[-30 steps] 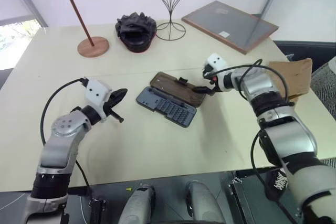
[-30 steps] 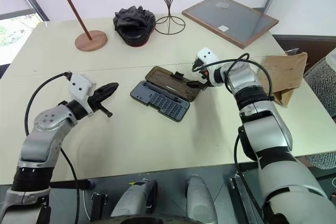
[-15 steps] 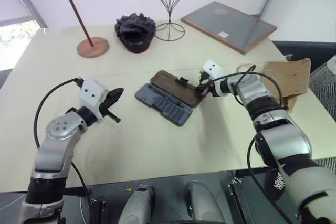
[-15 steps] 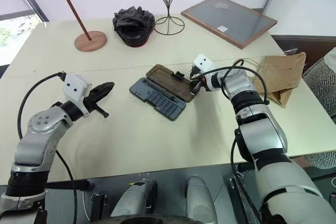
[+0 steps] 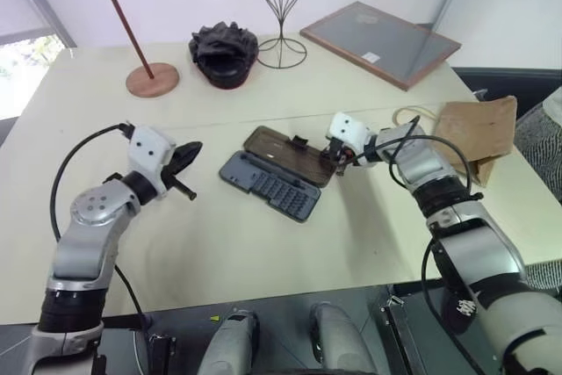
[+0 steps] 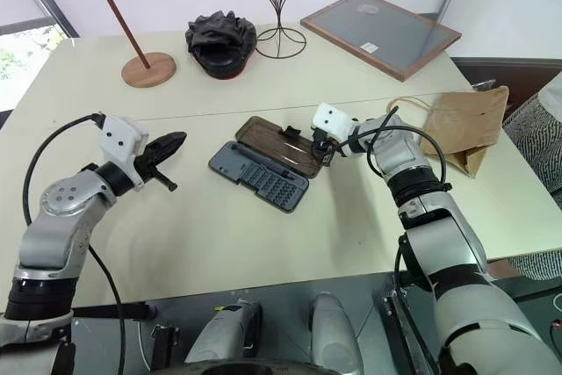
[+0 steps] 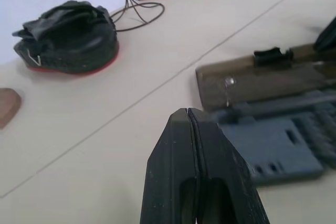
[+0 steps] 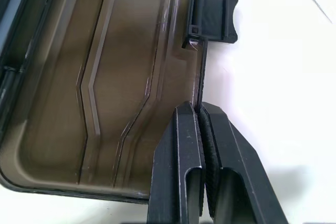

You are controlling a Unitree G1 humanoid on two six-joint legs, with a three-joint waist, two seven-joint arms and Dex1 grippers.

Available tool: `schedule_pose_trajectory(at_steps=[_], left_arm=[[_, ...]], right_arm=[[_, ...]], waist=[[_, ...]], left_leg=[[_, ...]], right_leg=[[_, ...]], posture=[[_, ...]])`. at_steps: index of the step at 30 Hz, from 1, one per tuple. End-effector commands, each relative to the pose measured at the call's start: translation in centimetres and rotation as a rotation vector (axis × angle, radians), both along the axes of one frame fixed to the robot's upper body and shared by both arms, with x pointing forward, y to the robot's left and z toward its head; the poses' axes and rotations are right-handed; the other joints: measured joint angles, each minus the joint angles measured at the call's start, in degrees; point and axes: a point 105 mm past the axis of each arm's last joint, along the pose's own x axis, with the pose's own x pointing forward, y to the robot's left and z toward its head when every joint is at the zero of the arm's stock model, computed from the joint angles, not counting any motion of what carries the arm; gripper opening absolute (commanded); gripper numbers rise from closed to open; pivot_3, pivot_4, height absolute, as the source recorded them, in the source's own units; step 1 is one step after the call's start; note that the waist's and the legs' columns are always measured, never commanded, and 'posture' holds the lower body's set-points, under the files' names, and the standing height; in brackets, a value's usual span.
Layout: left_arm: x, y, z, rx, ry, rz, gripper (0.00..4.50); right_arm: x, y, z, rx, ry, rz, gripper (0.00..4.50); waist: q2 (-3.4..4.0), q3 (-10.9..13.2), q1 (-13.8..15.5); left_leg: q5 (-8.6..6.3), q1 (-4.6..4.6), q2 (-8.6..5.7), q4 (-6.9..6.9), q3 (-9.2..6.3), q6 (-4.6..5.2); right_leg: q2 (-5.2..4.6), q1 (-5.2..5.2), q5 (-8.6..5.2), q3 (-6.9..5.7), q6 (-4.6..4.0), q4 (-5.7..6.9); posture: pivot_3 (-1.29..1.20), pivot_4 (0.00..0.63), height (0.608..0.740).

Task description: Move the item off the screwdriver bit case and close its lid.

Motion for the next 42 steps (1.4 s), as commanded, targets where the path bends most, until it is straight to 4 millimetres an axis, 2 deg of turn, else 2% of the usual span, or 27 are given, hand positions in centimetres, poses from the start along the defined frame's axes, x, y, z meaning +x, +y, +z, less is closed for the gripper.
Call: schedule_pose_trajectory(at_steps=[1, 3, 8, 32, 42], left_arm=[[0.0, 0.6, 1.4, -0.002, -0.052, 0.013, 0.00], [0.0, 0.6, 1.4, -0.004, -0.054, 0.014, 0.00], [-0.1, 0.5, 1.3, -0.009, -0.055, 0.016, 0.00], [-0.9, 0.8, 1.2, -0.008, -0.065, 0.052, 0.00], [-1.2, 0.6, 1.2, -0.008, -0.067, 0.055, 0.00]], right_arm=[[-0.7, 2.9, 1.8, -0.013, -0.128, 0.175, 0.05], [-1.4, 4.4, 2.6, -0.005, -0.192, 0.272, 0.05], [-1.6, 5.9, 3.2, -0.037, -0.286, 0.356, 0.05], [-1.4, 9.3, 3.2, -0.214, -0.550, 0.592, 0.05], [-1.3, 10.1, 3.1, -0.206, -0.581, 0.599, 0.05]], waist=[[0.00, 0.0, 0.0], [-0.01, 0.0, 0.1], [-0.01, 0.0, 0.1], [0.00, 0.0, 0.0], [0.00, 0.0, -0.1]], left_leg=[[0.00, 0.00, 0.00, 0.00, 0.00, 0.00], [0.00, -0.01, 0.00, 0.00, 0.00, 0.00], [0.00, -0.01, 0.00, 0.00, -0.01, -0.01], [0.05, 0.00, 0.00, -0.01, -0.01, -0.09], [0.06, 0.01, 0.01, -0.01, -0.02, -0.12]], right_leg=[[0.00, 0.00, 0.00, 0.00, 0.00, 0.00], [0.00, 0.00, 0.00, 0.00, 0.00, 0.00], [0.00, 0.00, 0.00, 0.00, 0.00, 0.00], [0.01, -0.03, 0.00, 0.01, -0.01, 0.06], [0.03, -0.04, 0.01, 0.02, -0.03, 0.08]], posture=[[0.00, 0.150, 0.740], [0.00, 0.150, 0.740], [0.00, 0.150, 0.740], [0.00, 0.150, 0.740], [0.00, 0.150, 0.740]])
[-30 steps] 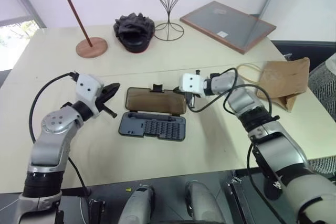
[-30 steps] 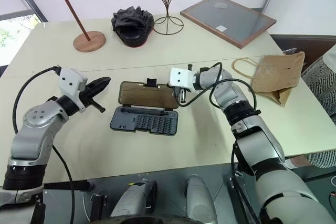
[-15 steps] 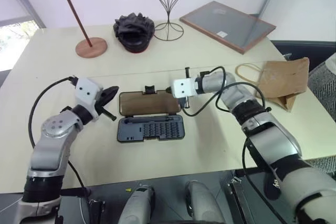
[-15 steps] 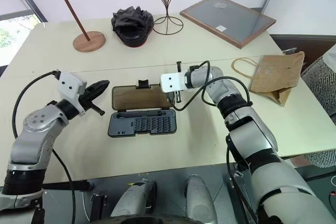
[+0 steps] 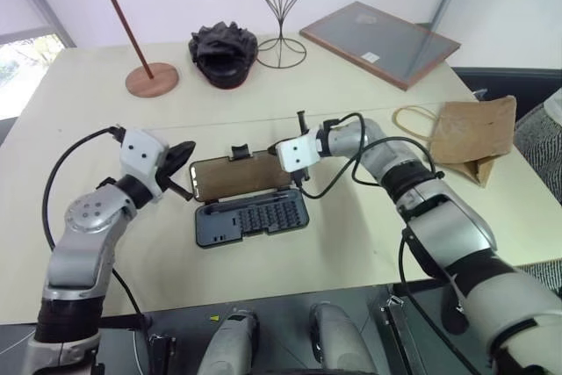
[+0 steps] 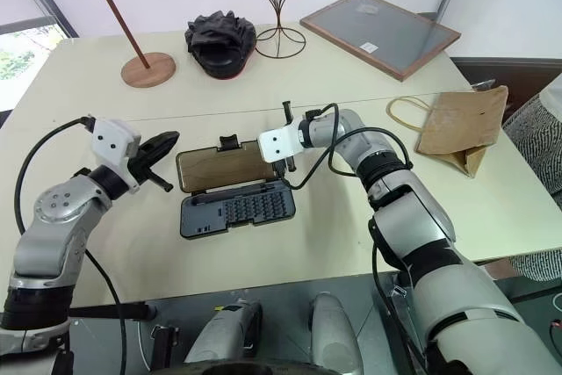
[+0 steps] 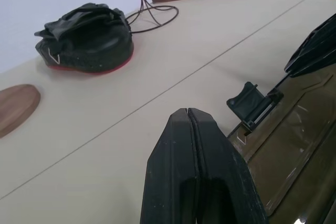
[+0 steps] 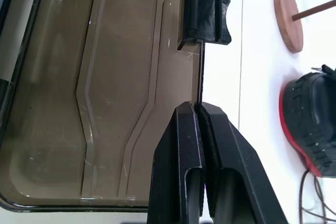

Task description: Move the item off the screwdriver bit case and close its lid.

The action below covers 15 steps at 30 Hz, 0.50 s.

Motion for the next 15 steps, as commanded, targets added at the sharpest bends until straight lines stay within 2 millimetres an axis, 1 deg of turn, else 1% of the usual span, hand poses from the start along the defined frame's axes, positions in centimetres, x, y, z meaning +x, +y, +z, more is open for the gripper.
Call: schedule_pose_trajectory(at_steps=[1, 7, 8, 10, 12, 15], left_arm=[[-0.5, 0.0, 1.3, 0.004, -0.053, 0.003, 0.00], [-0.6, -0.2, 1.1, 0.004, -0.047, -0.006, 0.00], [-0.5, -0.2, 1.1, 0.005, -0.046, -0.008, 0.00], [-0.4, -0.3, 1.1, 0.007, -0.046, -0.011, 0.00], [-0.4, -0.3, 1.2, 0.008, -0.045, -0.015, 0.00], [-0.3, -0.4, 1.2, 0.006, -0.044, -0.020, 0.00]], right_arm=[[-0.3, 1.2, 0.7, -0.001, -0.035, 0.043, 0.05], [-0.2, 0.8, 0.2, -0.027, -0.026, 0.033, 0.05], [0.0, 0.5, 0.0, -0.039, -0.025, 0.022, 0.31], [0.2, -0.1, -0.2, -0.063, -0.022, 0.003, 0.99], [0.5, -0.8, -0.5, -0.093, -0.018, -0.022, 1.92], [0.9, -1.8, -0.9, -0.119, 0.012, -0.069, 3.58]], waist=[[0.00, 0.0, 0.0], [0.00, 0.0, 0.0], [0.00, 0.0, 0.0], [0.00, 0.0, 0.1], [0.02, 0.0, 0.1], [0.02, 0.0, 0.2]], left_leg=[[0.00, 0.00, 0.00, 0.00, 0.00, 0.00], [0.00, 0.01, 0.00, 0.00, 0.00, -0.01], [0.00, 0.01, 0.00, 0.00, 0.00, -0.01], [0.01, 0.01, 0.00, 0.00, 0.00, -0.01], [0.01, 0.00, 0.00, 0.00, 0.00, -0.01], [0.01, 0.00, -0.01, 0.00, 0.00, -0.02]], right_leg=[[0.00, 0.00, 0.00, 0.00, -0.01, 0.00], [0.01, 0.00, 0.00, 0.00, -0.01, 0.01], [0.01, 0.00, 0.01, 0.00, -0.01, 0.01], [0.01, 0.00, 0.00, 0.00, -0.01, 0.01], [0.01, 0.00, 0.00, 0.00, -0.01, 0.01], [0.00, 0.00, 0.00, 0.00, -0.01, 0.01]], posture=[[0.00, 0.150, 0.740], [0.00, 0.150, 0.740], [0.00, 0.150, 0.740], [0.00, 0.150, 0.740], [0.00, 0.150, 0.740], [0.00, 0.150, 0.740]])
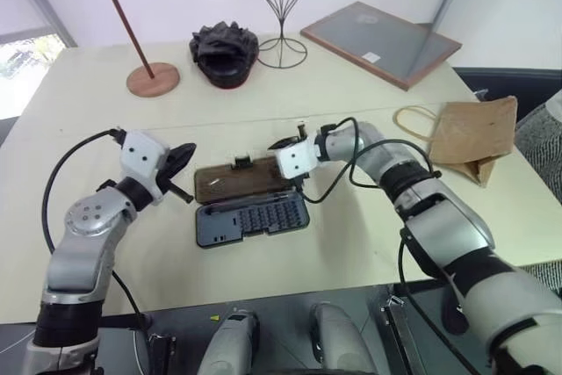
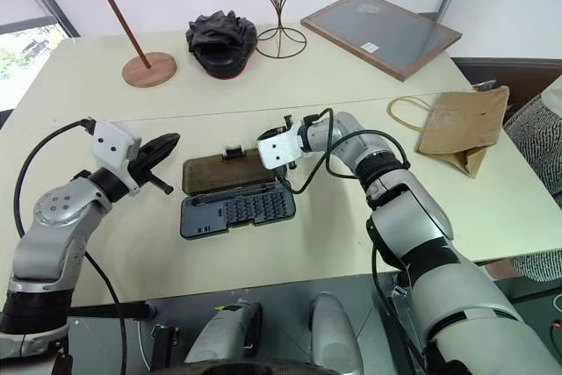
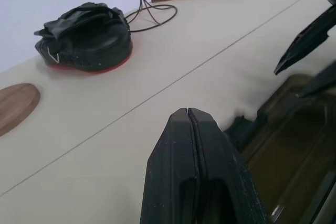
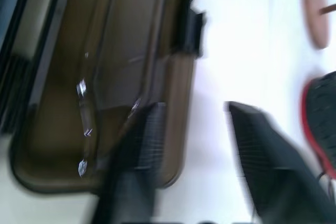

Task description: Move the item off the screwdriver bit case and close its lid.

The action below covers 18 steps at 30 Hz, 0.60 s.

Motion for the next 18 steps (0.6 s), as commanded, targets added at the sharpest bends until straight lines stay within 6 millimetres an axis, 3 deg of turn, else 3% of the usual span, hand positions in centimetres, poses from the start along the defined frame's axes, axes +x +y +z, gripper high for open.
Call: schedule_pose_trajectory(at_steps=[1, 5, 8, 13, 18], left_arm=[[0.0, -0.3, 1.5, -0.018, -0.045, -0.017, 0.00], [-0.2, -0.8, 2.5, -0.088, -0.037, -0.047, 0.00], [-1.5, -1.6, 2.4, -0.103, 0.036, -0.136, 0.00], [-4.8, -3.0, -0.3, -0.077, 0.227, -0.263, 0.00], [-6.9, -2.8, -4.0, -0.053, 0.362, -0.262, 0.00]], right_arm=[[0.5, -0.8, 0.8, -0.005, 0.011, -0.038, 4.00], [1.0, -1.2, 2.0, 0.121, 0.074, -0.119, 4.00], [2.0, -1.5, 4.3, 0.288, 0.112, -0.213, 4.00], [2.1, -1.6, 6.2, 0.413, 0.127, -0.255, 4.00], [1.8, -1.2, 7.0, 0.465, 0.121, -0.264, 4.00]], waist=[[-0.01, 0.0, 0.1], [-0.01, 0.0, 0.2], [-0.02, 0.0, 0.0], [0.02, 0.0, -0.8], [0.02, 0.0, -0.7]], left_leg=[[0.00, 0.00, 0.00, 0.00, 0.00, 0.00], [0.01, -0.01, -0.01, 0.03, -0.11, -0.02], [0.01, -0.01, 0.00, 0.01, -0.11, -0.02], [0.01, -0.01, 0.04, -0.07, -0.10, -0.02], [0.01, -0.01, 0.04, -0.06, -0.10, -0.01]], right_leg=[[0.00, 0.01, 0.00, 0.00, 0.00, 0.00], [0.00, 0.07, 0.00, -0.01, 0.00, -0.01], [0.00, 0.05, 0.00, -0.01, 0.00, 0.00], [0.04, -0.03, -0.02, 0.02, -0.04, 0.02], [0.06, -0.03, -0.04, 0.03, -0.06, 0.05]], posture=[[0.00, 0.150, 0.740], [0.00, 0.150, 0.740], [0.00, 0.150, 0.740], [0.00, 0.150, 0.740], [0.00, 0.150, 0.740]])
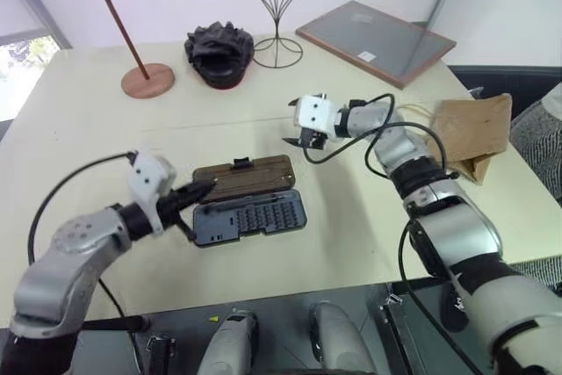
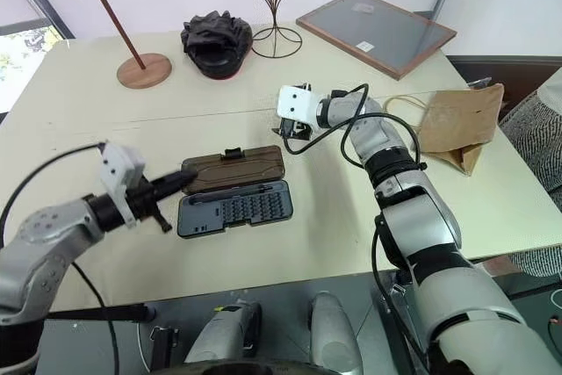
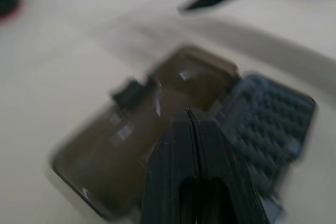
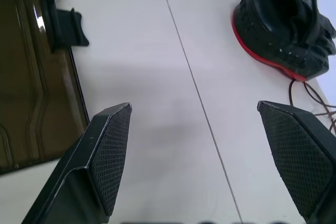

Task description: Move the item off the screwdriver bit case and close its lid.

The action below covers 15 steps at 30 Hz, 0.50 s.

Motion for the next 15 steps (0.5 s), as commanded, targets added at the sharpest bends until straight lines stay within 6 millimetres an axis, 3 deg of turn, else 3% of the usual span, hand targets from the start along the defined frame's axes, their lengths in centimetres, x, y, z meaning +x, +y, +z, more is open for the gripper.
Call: schedule_pose_trajectory(at_steps=[1, 10, 15], left_arm=[[-0.9, -0.1, -1.0, 0.044, 0.012, -0.023, 0.00], [0.3, -0.3, -4.2, -0.001, 0.073, 0.037, 0.00], [0.7, -0.3, -5.5, 0.023, 0.087, 0.039, 0.00]], right_arm=[[-0.3, 0.8, 2.3, 0.066, -0.052, 0.013, 4.00], [-0.4, 1.6, 2.8, 0.089, -0.018, 0.014, 4.00], [-2.5, 3.1, 0.3, 0.018, 0.304, 0.121, 4.00]], waist=[[0.00, 0.0, 0.1], [0.00, 0.0, 0.9], [0.01, 0.0, 0.8]], left_leg=[[0.00, 0.00, 0.01, 0.01, 0.00, 0.00], [0.00, -0.01, -0.01, 0.04, 0.01, 0.00], [0.00, 0.01, -0.01, 0.04, 0.01, 0.00]], right_leg=[[0.00, 0.00, 0.00, 0.00, 0.00, 0.00], [-0.04, 0.04, 0.01, -0.01, 0.00, -0.04], [-0.02, 0.04, 0.01, -0.02, -0.01, -0.02]], posture=[[0.00, 0.150, 0.740], [0.00, 0.150, 0.740], [0.00, 0.150, 0.740]])
